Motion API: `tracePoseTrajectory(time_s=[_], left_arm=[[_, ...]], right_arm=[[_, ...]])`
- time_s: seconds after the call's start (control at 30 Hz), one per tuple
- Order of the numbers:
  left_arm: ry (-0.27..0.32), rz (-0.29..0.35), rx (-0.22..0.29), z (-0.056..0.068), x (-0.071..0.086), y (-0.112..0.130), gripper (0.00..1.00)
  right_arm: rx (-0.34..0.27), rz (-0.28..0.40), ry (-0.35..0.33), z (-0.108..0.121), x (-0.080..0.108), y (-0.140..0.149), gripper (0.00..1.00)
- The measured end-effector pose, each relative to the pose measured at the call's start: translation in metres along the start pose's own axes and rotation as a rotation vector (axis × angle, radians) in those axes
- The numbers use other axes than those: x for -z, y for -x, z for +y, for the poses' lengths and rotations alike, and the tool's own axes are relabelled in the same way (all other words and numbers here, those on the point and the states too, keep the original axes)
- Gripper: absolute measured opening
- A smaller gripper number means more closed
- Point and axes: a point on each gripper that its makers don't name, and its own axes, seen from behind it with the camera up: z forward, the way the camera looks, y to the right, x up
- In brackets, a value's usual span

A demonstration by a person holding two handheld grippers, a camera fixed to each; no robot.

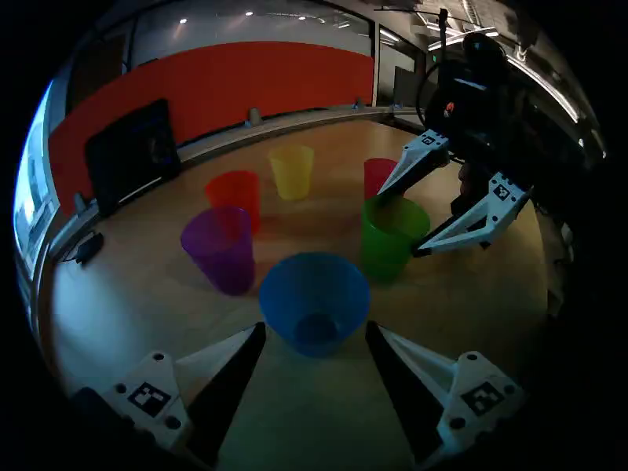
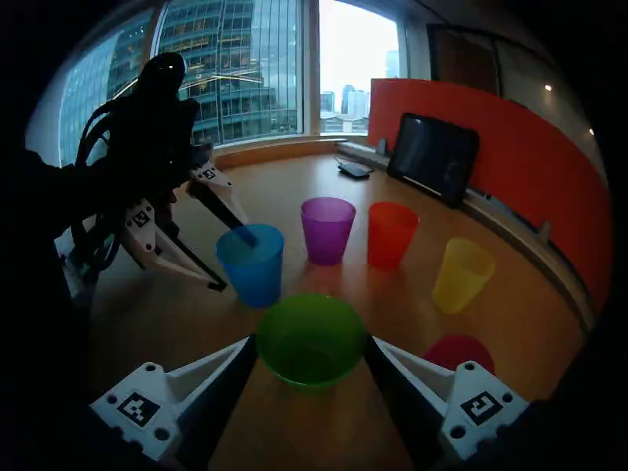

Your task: Pour water

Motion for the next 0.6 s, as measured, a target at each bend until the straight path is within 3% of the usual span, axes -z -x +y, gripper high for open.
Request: tracePoseTrajectory(time_s=[0.6], left_arm=[[-0.048, 0.05, 0.025, 0.005, 0.031, 0.0, 0.94]], right_arm=[[-0.02, 0.037, 0.077, 0.001, 0.055, 0.009, 1.0]])
